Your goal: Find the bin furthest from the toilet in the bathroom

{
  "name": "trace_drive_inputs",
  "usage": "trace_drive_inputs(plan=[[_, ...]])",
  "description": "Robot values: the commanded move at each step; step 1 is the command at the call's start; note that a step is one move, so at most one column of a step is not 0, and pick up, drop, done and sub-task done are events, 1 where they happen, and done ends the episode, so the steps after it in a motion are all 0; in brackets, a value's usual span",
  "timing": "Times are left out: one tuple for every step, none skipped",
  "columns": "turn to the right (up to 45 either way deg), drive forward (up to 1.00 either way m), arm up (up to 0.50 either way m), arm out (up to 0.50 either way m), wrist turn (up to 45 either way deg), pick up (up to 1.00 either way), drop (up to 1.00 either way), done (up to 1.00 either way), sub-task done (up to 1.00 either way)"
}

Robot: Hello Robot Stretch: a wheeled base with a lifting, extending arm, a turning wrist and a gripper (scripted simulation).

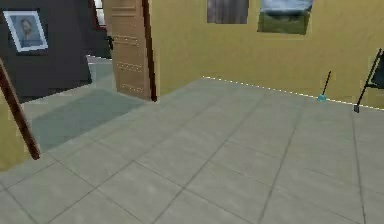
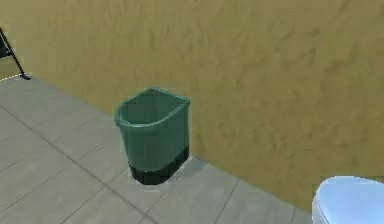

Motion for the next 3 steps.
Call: trace_drive_inputs(plan=[[33.0,0.0,0.0,0.0,0.0,0.0,0.0,0.0,0.0],[0.0,1.0,0.0,0.0,0.0,0.0,0.0,0.0,0.0],[0.0,1.0,0.0,0.0,0.0,0.0,0.0,0.0,0.0]])
